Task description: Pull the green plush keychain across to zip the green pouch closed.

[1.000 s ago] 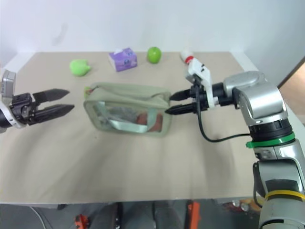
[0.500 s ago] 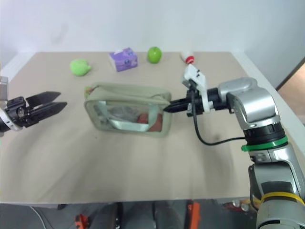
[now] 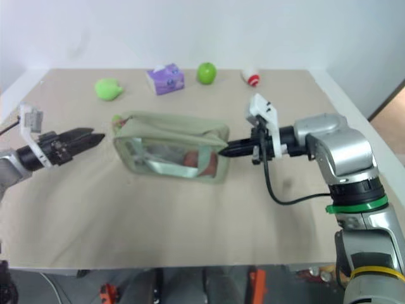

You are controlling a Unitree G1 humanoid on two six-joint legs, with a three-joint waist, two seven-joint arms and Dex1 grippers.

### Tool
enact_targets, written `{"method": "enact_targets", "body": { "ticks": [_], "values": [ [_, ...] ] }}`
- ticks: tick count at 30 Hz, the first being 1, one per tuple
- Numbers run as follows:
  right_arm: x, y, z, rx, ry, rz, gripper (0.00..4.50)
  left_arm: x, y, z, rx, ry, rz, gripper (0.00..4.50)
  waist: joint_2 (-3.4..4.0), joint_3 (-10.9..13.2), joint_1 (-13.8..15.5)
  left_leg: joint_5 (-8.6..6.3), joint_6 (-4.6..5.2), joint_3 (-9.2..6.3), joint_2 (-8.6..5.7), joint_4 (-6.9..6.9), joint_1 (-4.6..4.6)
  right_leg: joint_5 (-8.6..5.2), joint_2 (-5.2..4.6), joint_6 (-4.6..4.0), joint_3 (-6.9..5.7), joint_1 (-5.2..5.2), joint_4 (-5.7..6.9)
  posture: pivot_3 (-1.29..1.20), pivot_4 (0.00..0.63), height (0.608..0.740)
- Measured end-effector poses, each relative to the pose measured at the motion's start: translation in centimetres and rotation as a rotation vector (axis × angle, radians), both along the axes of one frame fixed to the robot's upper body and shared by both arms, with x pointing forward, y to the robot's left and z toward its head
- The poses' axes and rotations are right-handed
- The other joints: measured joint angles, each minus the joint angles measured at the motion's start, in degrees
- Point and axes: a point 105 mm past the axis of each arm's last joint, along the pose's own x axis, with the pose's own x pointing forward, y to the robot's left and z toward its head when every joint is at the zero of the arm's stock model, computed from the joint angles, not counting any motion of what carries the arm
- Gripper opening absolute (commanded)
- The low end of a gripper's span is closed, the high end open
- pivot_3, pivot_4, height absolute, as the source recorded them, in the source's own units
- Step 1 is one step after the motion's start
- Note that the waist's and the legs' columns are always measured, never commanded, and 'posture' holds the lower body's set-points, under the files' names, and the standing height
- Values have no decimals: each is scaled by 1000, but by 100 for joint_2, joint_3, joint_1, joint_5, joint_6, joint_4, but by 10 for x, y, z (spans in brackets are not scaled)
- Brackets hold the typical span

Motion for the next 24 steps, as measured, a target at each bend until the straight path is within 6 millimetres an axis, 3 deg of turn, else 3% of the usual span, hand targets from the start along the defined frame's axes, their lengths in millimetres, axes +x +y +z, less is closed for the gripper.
{"method": "enact_targets", "body": {
  "ticks": [5,12,20,24],
  "values": [
    [-3,0,-1,11,-4,-13,10,13,-14,-5,-24,29,-12,4500,0,0,-6,0,0,-3,0,-1,0,1,3,1,0,0,1,0,150,740],
    [-3,-2,-2,17,-6,-34,10,30,-14,-9,-37,55,32,4500,-1,-1,0,0,0,-5,-3,1,-1,4,2,6,3,3,0,0,150,740],
    [-4,-1,-2,25,-3,-39,10,35,-6,-17,-35,83,64,4500,-1,-1,-2,0,0,-5,-3,1,-2,3,2,5,3,3,0,0,150,740],
    [-4,-2,-2,24,-3,-40,10,38,-7,-11,-31,63,67,4500,-2,-1,0,0,0,-7,-4,1,-2,4,2,6,3,4,0,0,150,740]
  ]
}}
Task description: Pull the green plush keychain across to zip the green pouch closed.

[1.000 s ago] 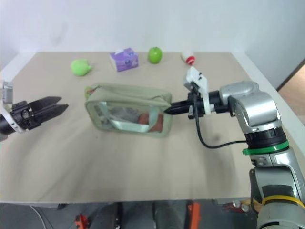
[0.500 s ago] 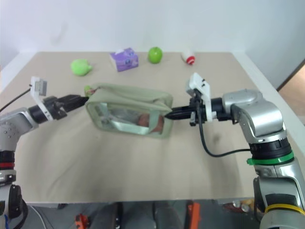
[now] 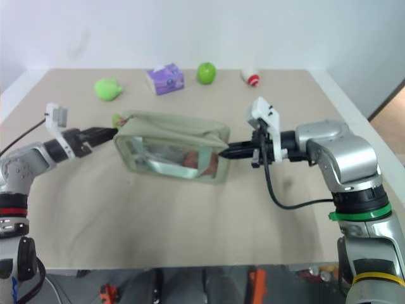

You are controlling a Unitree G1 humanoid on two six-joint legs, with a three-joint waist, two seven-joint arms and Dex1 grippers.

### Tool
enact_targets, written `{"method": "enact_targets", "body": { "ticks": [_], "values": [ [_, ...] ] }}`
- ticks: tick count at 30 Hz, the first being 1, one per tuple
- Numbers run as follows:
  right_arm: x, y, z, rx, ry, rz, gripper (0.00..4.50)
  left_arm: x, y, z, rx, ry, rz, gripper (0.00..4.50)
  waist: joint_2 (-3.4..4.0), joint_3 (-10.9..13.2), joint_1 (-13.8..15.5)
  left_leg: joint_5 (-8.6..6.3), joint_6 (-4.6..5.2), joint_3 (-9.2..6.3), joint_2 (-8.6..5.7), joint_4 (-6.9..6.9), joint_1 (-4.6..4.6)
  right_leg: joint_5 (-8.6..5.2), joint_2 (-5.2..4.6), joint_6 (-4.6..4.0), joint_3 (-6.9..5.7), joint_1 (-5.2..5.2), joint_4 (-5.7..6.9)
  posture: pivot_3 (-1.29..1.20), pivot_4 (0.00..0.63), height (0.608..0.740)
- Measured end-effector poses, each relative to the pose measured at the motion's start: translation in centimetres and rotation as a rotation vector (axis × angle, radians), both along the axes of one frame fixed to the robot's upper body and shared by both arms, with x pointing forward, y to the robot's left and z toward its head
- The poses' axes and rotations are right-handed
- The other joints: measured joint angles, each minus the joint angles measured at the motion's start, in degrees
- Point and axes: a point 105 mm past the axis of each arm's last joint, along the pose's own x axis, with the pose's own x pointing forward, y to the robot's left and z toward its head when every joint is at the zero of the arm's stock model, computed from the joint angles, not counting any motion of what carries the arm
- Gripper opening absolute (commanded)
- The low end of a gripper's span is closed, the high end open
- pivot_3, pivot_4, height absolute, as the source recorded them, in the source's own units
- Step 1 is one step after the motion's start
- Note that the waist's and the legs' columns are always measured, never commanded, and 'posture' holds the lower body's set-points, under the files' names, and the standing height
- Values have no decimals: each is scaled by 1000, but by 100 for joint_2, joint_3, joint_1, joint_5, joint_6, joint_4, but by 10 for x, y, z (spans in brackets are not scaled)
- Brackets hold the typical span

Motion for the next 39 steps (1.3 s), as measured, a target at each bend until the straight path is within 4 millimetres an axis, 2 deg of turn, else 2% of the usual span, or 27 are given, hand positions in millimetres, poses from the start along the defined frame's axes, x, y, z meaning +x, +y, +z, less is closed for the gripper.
{"method": "enact_targets", "body": {
  "ticks": [6,11,16,19,26,30,33,34,35,36,39],
  "values": [
    [0,0,0,0,0,0,10,5,-13,3,-3,-24,-26,4500,0,0,-3,0,0,0,-1,0,0,0,0,0,1,-1,0,0,150,740],
    [0,0,0,0,-1,-1,0,6,-19,7,-9,-38,-50,3007,0,0,0,0,0,-1,-2,0,-1,1,0,1,2,1,0,0,150,740],
    [0,0,0,0,-3,-1,0,5,-25,8,-18,-45,-79,1209,0,0,-1,0,0,-2,-2,0,-1,2,1,3,3,0,0,0,150,740],
    [0,0,0,0,-4,0,0,4,-25,9,-17,-48,-80,289,0,0,-1,0,0,-2,-2,0,-1,1,1,3,3,0,0,0,150,740],
    [1,1,1,1,-8,2,0,4,-20,15,-6,-75,-61,289,0,0,-4,0,0,-1,-2,1,-1,2,1,3,3,-1,0,0,150,740],
    [2,1,3,1,-14,2,0,7,-15,41,0,-161,-29,289,-1,0,0,0,0,-4,-2,2,-3,3,1,5,3,0,0,0,150,740],
    [4,0,4,0,-21,-2,0,8,-26,77,26,-277,-39,289,-1,0,1,1,-1,-3,-4,4,-5,4,0,8,6,2,-2,0,150,740],
    [4,0,4,0,-19,-3,0,5,-36,90,44,-331,-61,289,-1,0,1,1,-1,-1,-5,4,-5,4,0,9,8,2,-2,0,150,740],
    [4,0,4,0,-18,-2,0,4,-40,94,51,-347,-75,289,-1,0,2,1,-1,-1,-5,4,-4,4,0,9,9,2,-2,0,150,740],
    [4,0,4,0,-18,-2,0,1,-54,99,75,-379,-112,289,-1,0,1,1,-1,-2,-6,4,-4,4,0,10,9,2,-2,0,150,740],
    [4,2,4,0,-20,2,0,-5,-86,96,140,-414,-213,289,0,0,-1,1,-1,-1,-5,4,-4,4,1,9,10,1,-1,0,150,740]
  ]
}}
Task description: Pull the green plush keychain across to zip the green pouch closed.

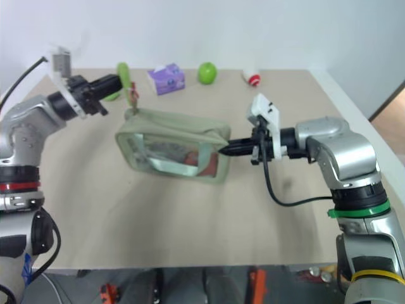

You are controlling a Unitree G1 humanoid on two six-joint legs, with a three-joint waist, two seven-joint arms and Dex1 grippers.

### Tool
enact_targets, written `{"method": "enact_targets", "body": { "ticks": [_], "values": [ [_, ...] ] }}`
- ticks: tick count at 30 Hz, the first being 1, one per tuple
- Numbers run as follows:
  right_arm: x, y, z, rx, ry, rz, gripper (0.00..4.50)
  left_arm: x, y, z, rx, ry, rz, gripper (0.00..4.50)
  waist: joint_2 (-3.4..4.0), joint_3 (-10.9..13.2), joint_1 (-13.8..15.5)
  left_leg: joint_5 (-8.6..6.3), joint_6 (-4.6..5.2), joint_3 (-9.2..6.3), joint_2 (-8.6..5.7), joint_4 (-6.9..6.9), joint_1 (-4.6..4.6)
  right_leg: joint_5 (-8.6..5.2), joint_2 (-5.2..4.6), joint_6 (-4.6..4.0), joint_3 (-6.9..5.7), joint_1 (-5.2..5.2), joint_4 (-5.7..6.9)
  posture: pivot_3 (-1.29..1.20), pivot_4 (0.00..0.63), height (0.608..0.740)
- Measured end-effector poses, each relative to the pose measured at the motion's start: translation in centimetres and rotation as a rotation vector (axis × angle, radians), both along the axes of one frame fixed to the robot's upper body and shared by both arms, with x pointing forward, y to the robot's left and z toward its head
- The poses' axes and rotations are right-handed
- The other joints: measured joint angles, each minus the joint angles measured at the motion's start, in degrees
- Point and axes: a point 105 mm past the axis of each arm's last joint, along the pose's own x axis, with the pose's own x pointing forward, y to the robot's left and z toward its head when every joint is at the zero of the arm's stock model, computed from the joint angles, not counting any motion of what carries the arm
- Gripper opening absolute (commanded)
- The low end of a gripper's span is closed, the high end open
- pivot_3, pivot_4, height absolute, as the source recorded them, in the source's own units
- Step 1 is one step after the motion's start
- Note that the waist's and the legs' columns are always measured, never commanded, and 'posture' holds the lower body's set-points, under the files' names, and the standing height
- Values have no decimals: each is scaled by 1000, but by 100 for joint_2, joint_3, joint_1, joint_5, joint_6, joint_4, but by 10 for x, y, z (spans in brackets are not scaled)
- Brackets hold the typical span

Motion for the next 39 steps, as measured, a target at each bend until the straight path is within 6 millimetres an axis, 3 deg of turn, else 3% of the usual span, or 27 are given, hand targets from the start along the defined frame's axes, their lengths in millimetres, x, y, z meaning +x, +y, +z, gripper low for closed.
{"method": "enact_targets", "body": {
  "ticks": [3,8,19,22,29,36,39],
  "values": [
    [0,0,0,1,0,1,0,-13,-29,-2,100,-56,-104,289,0,0,-6,0,0,0,1,0,0,0,3,0,2,-2,1,0,150,740],
    [0,0,0,0,2,-2,0,-31,-53,-3,207,-122,-233,289,0,0,-4,0,0,0,1,-1,0,0,4,0,5,0,0,0,150,740],
    [-1,0,-2,-2,8,-9,0,-41,-69,-10,310,-178,-296,289,0,0,-4,0,1,1,1,0,1,0,5,1,7,0,0,0,150,740],
    [-1,0,-2,-2,8,-9,0,-41,-68,-10,311,-167,-302,1089,0,0,-4,0,1,0,1,0,1,0,5,1,7,0,0,0,150,740],
    [0,1,-1,4,4,-4,0,-38,-54,-3,298,-154,-253,3448,0,0,-6,1,1,0,2,0,2,0,6,2,7,-1,1,0,150,740],
    [2,3,1,10,-6,1,0,-40,-30,10,333,-196,-198,3448,1,1,-14,1,1,1,4,0,3,0,8,1,7,-2,1,0,150,740],
    [2,4,1,13,-4,5,0,-44,-9,24,307,-213,-159,3448,2,1,-25,1,1,2,7,0,3,0,10,1,7,-3,1,0,150,740]
  ]
}}
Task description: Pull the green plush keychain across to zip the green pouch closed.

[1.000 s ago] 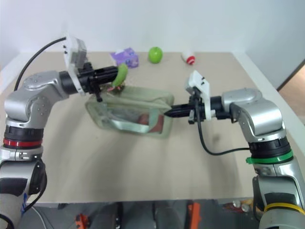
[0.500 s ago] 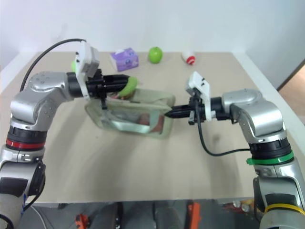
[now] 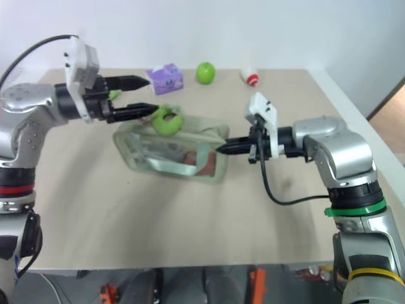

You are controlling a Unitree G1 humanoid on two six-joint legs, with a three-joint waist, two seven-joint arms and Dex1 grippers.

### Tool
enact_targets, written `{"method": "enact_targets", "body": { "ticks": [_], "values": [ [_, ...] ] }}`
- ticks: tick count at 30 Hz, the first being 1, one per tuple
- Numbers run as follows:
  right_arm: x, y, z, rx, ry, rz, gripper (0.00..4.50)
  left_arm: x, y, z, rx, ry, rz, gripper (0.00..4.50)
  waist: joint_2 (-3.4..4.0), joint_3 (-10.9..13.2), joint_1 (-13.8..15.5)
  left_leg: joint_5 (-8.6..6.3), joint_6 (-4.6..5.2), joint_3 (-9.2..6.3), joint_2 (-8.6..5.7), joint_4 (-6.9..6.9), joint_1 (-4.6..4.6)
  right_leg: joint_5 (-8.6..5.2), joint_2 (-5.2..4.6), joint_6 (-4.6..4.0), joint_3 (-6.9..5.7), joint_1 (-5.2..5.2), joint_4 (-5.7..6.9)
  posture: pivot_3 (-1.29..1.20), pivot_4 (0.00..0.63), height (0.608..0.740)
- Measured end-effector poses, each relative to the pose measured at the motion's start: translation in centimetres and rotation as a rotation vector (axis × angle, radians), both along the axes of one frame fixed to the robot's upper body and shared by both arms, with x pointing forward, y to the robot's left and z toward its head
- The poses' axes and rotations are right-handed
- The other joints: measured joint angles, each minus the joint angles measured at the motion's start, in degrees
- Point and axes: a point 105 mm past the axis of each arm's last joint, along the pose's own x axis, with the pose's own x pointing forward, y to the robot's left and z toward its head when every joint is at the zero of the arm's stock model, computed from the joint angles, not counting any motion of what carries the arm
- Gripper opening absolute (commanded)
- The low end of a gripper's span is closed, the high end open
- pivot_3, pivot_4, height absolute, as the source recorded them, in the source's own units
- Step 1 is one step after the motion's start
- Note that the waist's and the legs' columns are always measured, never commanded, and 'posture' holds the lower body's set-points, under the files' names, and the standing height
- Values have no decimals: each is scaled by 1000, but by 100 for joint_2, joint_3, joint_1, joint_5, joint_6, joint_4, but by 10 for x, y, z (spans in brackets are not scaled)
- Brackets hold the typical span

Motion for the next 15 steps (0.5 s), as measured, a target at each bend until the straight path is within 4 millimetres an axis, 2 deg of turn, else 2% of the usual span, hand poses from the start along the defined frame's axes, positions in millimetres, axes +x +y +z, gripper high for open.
{"method": "enact_targets", "body": {
  "ticks": [3,5,7,9,10,12,15],
  "values": [
    [0,1,0,1,0,3,0,-10,25,20,-119,12,3,3448,0,0,-2,0,0,-1,2,0,0,-1,2,-1,-2,0,1,0,150,740],
    [0,0,0,2,2,3,0,-15,36,23,-180,42,-9,3448,0,0,-2,0,0,-1,2,0,1,-1,1,-1,-2,1,1,0,150,740],
    [1,2,-1,6,7,7,0,-20,51,7,-187,110,7,3448,4,0,-21,0,0,9,4,-3,14,-3,-2,-4,2,7,3,0,150,740],
    [1,4,-2,8,9,15,0,-26,62,-34,-125,219,26,3448,5,0,-49,-1,0,12,5,-8,19,-5,-2,-10,2,6,4,0,150,740],
    [1,3,-3,9,11,13,0,-28,66,-60,-107,306,32,3448,2,0,-46,0,0,5,5,-8,14,-7,0,-14,-4,4,6,0,150,740],
    [1,3,-2,8,9,12,0,-29,72,-89,-82,388,74,3448,-13,-1,-18,0,0,-5,13,1,4,-13,7,-36,-13,0,6,0,150,740],
    [1,3,-3,8,13,19,0,-27,75,-89,-93,384,91,3448,-11,-1,-5,1,1,8,12,2,16,-10,5,-36,-5,5,6,0,150,740]
  ]
}}
